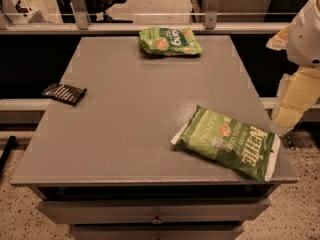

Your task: Move green rice chip bag near green jalapeno chip bag

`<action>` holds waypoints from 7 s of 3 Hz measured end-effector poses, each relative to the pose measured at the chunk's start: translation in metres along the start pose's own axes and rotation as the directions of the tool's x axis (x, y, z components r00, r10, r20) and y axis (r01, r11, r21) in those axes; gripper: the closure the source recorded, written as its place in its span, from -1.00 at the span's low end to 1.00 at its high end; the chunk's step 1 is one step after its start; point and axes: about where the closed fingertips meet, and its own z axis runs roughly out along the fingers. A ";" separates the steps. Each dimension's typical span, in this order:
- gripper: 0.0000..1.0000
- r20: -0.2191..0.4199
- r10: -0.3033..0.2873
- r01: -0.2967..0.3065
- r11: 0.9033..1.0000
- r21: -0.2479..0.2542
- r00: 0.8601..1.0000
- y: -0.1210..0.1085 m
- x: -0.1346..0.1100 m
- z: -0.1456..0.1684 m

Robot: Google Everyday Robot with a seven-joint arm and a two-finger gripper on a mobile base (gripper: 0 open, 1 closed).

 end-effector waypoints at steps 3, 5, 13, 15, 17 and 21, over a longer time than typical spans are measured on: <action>-1.00 0.198 -0.032 0.011 0.994 0.108 0.980 -0.083 -0.065 0.048; -1.00 0.443 -0.052 -0.058 0.971 0.231 0.895 -0.198 -0.147 0.096; 0.30 0.523 0.206 -0.309 0.944 0.117 0.827 -0.317 -0.229 0.248; 1.00 0.555 0.106 -0.210 0.969 0.127 0.825 -0.296 -0.210 0.194; 1.00 0.477 0.203 -0.226 0.974 -0.011 0.855 -0.234 -0.101 0.139; 0.65 0.457 0.449 -0.372 0.893 -0.253 0.768 -0.108 -0.063 0.137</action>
Offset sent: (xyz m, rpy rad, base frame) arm 0.1270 0.0575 -0.0111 0.1732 -0.1769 0.1109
